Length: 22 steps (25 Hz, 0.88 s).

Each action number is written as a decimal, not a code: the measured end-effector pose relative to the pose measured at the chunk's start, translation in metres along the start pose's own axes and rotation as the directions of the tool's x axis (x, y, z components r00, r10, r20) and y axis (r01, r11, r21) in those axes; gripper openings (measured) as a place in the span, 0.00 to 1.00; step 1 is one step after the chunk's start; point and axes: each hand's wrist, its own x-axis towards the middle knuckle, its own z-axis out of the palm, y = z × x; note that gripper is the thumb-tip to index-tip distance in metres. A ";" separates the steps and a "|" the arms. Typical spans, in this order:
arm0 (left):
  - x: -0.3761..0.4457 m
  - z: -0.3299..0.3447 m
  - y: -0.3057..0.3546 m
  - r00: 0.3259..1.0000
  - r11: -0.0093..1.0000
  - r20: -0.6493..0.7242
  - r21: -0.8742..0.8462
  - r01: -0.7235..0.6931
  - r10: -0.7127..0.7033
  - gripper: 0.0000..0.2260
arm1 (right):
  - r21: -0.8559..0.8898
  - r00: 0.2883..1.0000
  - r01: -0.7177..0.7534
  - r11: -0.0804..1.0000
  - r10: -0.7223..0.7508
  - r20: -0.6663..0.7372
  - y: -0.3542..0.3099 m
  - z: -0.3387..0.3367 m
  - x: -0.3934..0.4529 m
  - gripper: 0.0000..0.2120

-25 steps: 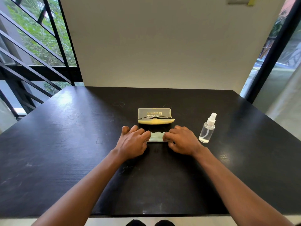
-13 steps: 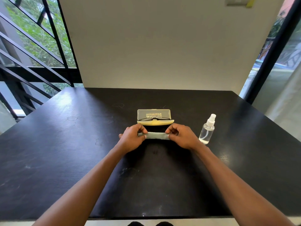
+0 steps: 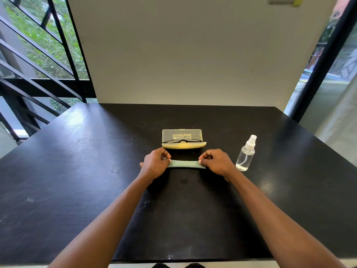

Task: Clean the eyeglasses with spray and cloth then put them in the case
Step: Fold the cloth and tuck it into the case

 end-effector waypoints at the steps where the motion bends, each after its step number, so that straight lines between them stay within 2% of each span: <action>1: 0.000 0.000 0.000 1.000 1.000 -0.006 0.002 -0.004 0.004 0.09 | -0.018 1.000 0.002 1.000 -0.002 -0.006 0.000 0.001 0.000 0.03; 4: 0.000 0.001 -0.001 0.999 1.000 -0.019 0.011 -0.027 0.027 0.07 | -0.072 0.998 0.023 0.997 -0.028 -0.062 0.002 0.004 0.001 0.03; 11: -0.005 -0.004 -0.003 0.993 0.993 -0.092 0.101 -0.066 0.075 0.07 | -0.260 0.970 0.152 0.954 -0.194 -0.144 0.003 0.008 0.000 0.10; 13: -0.005 -0.006 -0.001 0.990 0.989 -0.139 0.148 0.001 0.020 0.08 | -0.322 0.944 0.213 0.922 -0.279 -0.174 0.000 0.013 -0.004 0.11; 14: -0.005 -0.007 0.001 0.988 0.980 -0.151 0.188 0.068 -0.040 0.11 | -0.353 0.929 0.252 0.901 -0.327 -0.171 -0.002 0.016 -0.006 0.12; 17: -0.005 -0.005 0.010 0.972 0.923 -0.115 0.309 0.231 -0.205 0.20 | -0.414 0.903 0.361 0.836 -0.425 -0.070 -0.014 0.027 -0.012 0.14; 19: -0.005 -0.003 0.015 0.962 0.908 -0.077 0.317 0.273 -0.262 0.22 | -0.450 0.893 0.407 0.795 -0.449 0.015 -0.019 0.035 -0.015 0.16; 22: -0.001 0.000 0.019 0.950 0.910 -0.033 0.276 0.308 -0.311 0.22 | -0.485 0.882 0.438 0.757 -0.467 0.067 -0.019 0.043 -0.019 0.16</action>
